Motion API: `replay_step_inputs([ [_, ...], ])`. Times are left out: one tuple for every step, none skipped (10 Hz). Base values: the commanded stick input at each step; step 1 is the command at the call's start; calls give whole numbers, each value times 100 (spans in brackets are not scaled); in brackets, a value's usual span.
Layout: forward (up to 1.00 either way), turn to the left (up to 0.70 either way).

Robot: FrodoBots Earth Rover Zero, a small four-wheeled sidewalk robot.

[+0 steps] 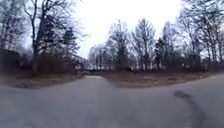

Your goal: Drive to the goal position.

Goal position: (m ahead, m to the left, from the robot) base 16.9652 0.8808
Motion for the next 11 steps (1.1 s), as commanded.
replay_step_inputs([
  [100,40],
  [100,26],
  [100,0],
  [100,0],
  [100,0],
  [100,0],
  [100,0],
  [100,0],
  [100,0],
  [100,10],
  [100,29],
])
